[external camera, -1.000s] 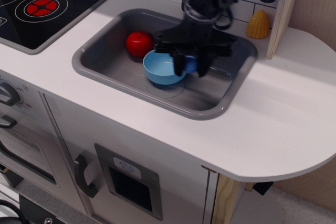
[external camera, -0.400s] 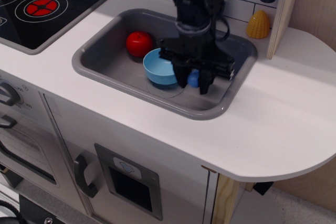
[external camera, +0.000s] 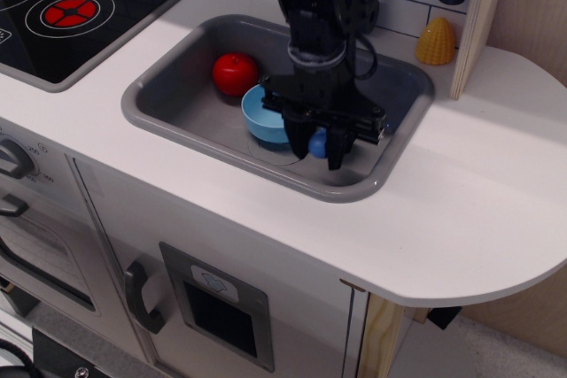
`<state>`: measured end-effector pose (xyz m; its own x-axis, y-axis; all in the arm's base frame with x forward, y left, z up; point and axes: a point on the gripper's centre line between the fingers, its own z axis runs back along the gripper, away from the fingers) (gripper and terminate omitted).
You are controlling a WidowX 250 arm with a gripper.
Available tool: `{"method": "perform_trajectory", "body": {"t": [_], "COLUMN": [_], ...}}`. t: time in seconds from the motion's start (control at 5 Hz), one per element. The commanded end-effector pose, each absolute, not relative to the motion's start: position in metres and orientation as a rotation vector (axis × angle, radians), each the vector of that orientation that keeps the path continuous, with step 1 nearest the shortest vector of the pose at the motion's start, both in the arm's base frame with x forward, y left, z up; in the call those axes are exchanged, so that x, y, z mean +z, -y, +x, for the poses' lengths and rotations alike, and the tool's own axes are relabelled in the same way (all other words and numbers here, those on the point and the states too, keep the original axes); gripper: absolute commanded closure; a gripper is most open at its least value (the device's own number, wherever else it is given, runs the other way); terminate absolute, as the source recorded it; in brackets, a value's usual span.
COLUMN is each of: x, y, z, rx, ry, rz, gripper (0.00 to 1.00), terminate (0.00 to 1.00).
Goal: Take spoon out of bowl sink
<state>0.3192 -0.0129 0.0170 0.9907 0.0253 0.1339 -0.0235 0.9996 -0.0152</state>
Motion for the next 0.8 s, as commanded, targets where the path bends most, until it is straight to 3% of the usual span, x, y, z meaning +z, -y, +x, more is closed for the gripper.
{"method": "perform_trajectory", "body": {"t": [0.0,0.2,0.6], "x": [0.016,0.019,0.034], "y": [0.013,0.013,0.009], "z": [0.325,0.325,0.334], "rx": [0.028,0.074,0.160], "ry": [0.125,0.090,0.038], "rz": [0.007,0.000,0.027], "gripper": [1.00,0.00,0.00], "terminate": [0.00,0.00,0.00]}}
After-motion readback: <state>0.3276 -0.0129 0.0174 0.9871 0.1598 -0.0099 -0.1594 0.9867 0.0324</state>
